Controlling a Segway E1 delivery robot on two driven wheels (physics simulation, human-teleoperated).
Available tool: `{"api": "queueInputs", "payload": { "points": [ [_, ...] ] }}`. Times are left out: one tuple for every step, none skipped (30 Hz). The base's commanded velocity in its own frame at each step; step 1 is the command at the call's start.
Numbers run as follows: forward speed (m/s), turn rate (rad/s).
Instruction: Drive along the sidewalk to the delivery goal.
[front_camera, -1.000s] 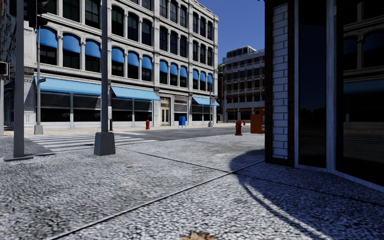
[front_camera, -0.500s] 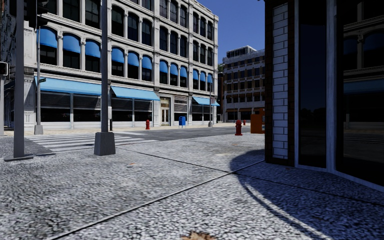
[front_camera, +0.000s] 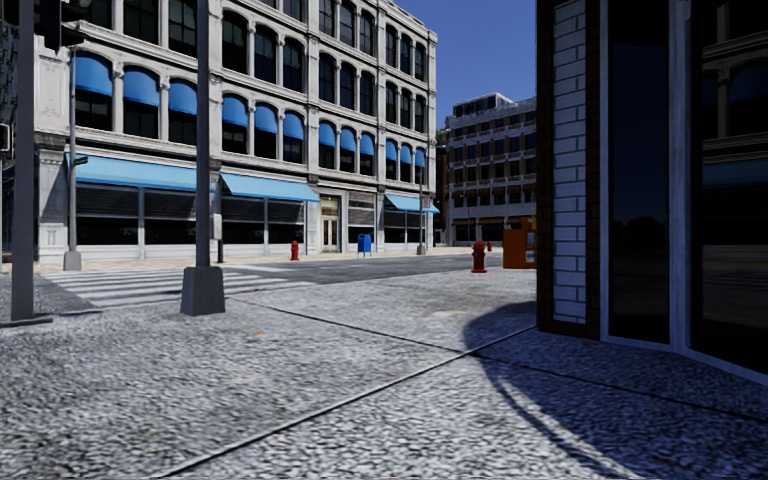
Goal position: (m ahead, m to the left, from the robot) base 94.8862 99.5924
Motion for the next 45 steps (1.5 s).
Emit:
{"api": "queueInputs", "payload": {
  "points": [
    [2.0,0.0],
    [2.0,0.0],
    [2.0,0.0],
    [2.0,0.0],
    [2.0,0.0],
    [2.0,0.0],
    [2.0,0.0],
    [2.0,0.0],
    [2.0,0.0],
    [2.0,0.0],
    [2.0,0.0],
    [2.0,0.0],
    [2.0,0.0],
    [2.0,0.0],
    [2.0,0.0],
    [2.0,0.0],
    [2.0,0.0],
    [2.0,0.0],
    [2.0,0.01],
    [2.0,0.01],
    [2.0,0.04],
    [2.0,0.07],
    [2.0,0.08],
    [2.0,0.08],
    [2.0,0.1],
    [2.0,0.14],
    [2.0,0.18],
    [2.0,0.18],
    [2.0,0.19],
    [2.0,0.21],
    [2.0,0.25],
    [2.0,0.25],
    [2.0,0.27],
    [2.0,0.31],
    [2.0,0.35],
    [2.0,0.35],
    [2.0,0.37],
    [2.0,0.4],
    [2.0,0.41],
    [2.0,0.42],
    [2.0,0.42],
    [2.0,0.44],
    [2.0,0.44],
    [2.0,0.44],
    [2.0,0.44]
  ]
}}
